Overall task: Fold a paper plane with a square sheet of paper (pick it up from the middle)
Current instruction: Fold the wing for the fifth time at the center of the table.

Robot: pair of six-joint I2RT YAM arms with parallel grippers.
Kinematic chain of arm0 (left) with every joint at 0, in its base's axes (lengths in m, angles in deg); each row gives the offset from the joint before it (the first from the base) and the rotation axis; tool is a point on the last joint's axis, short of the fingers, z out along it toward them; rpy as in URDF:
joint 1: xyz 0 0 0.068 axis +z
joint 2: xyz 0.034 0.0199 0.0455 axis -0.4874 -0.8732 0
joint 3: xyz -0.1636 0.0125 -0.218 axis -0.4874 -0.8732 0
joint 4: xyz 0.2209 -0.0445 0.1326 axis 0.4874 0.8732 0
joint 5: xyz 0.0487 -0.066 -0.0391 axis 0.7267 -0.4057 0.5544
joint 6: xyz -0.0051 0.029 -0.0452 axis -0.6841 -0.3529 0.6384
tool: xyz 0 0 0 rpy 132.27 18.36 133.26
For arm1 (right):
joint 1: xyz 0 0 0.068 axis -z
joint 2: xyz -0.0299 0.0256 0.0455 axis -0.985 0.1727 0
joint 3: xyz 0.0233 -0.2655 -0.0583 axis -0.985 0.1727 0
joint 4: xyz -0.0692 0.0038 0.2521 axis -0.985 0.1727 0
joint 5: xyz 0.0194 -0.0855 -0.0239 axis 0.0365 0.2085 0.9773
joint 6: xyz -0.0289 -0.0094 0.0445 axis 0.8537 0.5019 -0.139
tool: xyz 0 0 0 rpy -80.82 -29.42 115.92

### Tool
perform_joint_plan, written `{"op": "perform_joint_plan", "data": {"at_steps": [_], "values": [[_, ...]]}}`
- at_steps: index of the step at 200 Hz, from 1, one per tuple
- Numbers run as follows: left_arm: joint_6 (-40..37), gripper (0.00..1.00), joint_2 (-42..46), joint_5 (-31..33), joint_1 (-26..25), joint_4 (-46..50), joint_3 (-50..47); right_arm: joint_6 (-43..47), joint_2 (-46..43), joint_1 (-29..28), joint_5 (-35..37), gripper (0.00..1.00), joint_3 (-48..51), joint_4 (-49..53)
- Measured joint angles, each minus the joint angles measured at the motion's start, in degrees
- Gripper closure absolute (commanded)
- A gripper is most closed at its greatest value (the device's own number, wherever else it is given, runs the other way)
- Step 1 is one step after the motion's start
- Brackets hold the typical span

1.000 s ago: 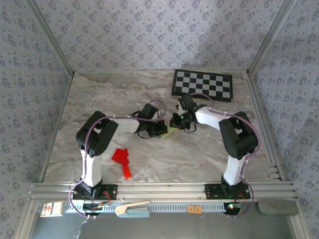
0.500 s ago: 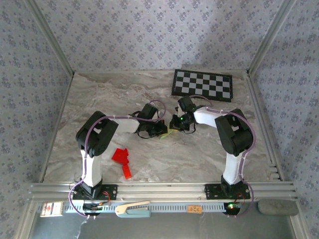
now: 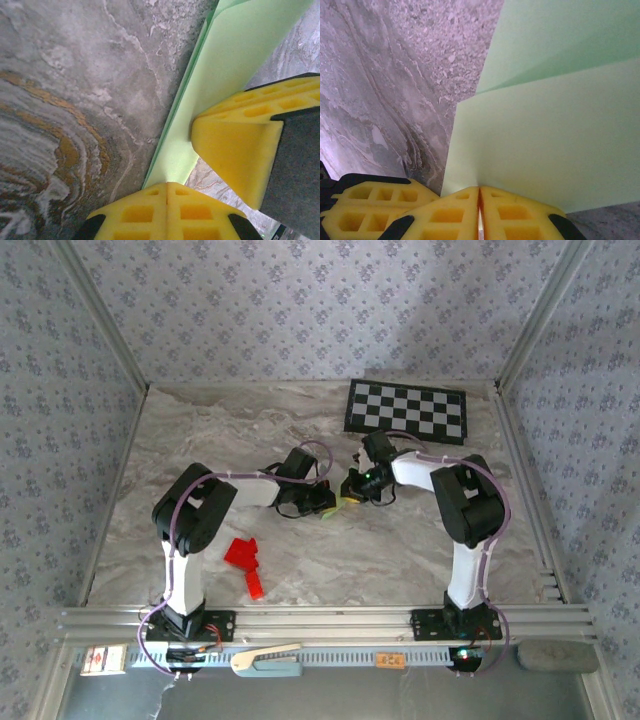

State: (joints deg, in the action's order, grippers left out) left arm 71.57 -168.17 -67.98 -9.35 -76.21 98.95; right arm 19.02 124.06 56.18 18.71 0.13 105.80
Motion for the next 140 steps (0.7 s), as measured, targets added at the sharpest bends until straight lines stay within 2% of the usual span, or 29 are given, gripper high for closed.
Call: {"op": "perform_joint_plan", "data": {"at_steps": [55, 140], "values": [[0.0, 1.0, 0.0, 0.0, 0.3, 0.0, 0.0, 0.9, 0.3, 1.6, 2.0, 0.87, -1.6, 0.1], [0.2, 1.0, 0.2, -0.5, 0.5, 2.1, 0.5, -0.9, -0.2, -2.8, 4.0, 0.87, -0.5, -2.3]]}}
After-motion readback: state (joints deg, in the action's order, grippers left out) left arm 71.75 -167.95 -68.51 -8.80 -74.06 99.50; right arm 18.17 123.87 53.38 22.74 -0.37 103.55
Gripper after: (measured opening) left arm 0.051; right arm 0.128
